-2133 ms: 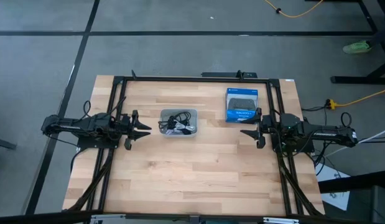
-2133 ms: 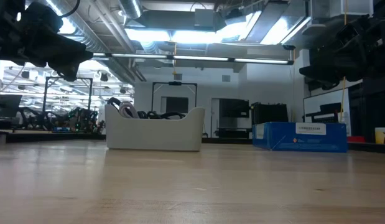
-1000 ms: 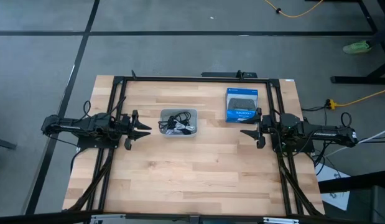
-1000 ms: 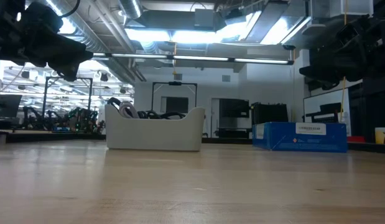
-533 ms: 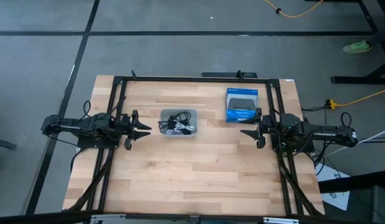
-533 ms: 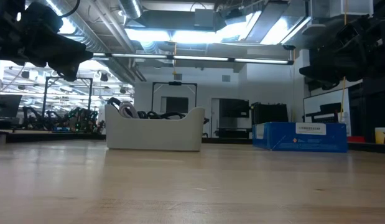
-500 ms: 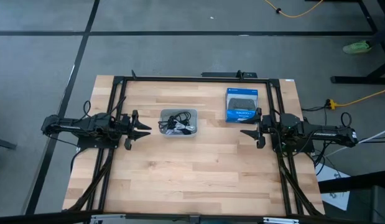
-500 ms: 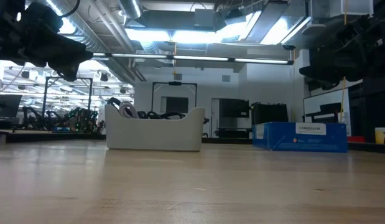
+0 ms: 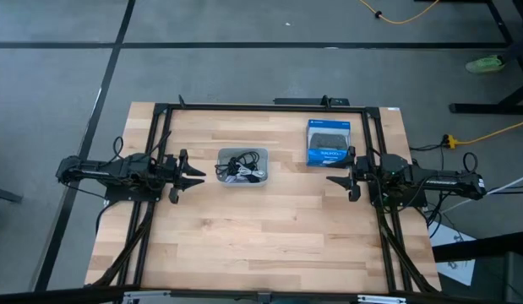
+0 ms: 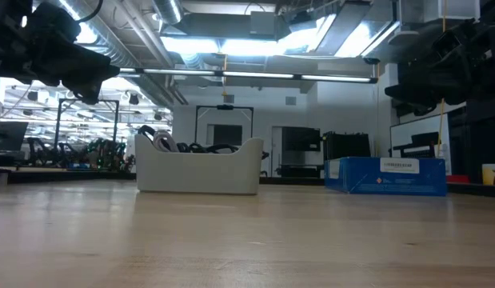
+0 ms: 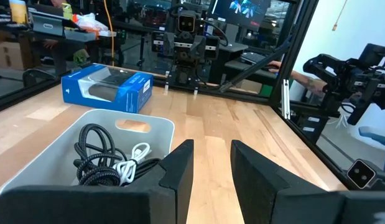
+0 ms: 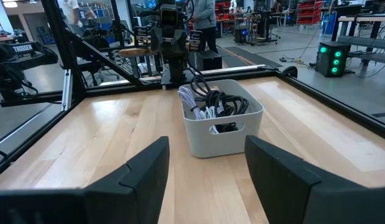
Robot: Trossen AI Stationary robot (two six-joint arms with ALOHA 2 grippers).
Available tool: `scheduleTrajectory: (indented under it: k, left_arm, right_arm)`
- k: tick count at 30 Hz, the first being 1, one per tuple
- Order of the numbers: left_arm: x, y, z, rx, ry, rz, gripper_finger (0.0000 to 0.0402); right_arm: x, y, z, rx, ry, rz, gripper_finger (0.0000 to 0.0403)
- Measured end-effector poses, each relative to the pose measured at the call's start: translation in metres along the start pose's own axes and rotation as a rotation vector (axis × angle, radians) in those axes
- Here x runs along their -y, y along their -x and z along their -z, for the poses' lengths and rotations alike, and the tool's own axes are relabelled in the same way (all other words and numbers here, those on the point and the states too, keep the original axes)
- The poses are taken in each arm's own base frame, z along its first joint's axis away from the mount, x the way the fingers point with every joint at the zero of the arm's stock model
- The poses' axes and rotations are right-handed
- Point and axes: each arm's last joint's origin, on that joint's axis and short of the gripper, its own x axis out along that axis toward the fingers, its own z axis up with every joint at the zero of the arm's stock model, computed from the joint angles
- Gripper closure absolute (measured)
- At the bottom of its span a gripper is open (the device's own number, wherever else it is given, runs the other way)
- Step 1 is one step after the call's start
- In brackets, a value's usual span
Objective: Pick and place USB-C Cables
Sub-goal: Return to Home Position
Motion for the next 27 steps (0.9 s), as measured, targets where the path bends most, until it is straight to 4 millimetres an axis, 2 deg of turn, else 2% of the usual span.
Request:
scheduleTrajectory:
  k: [27]
  left_arm:
    - [-0.0072, 0.0000, -0.0012, 0.012, -0.027, -0.076, 0.0302]
  right_arm:
    - [0.0000, 0.0000, 0.0000, 0.000, 0.000, 0.000, 0.0189]
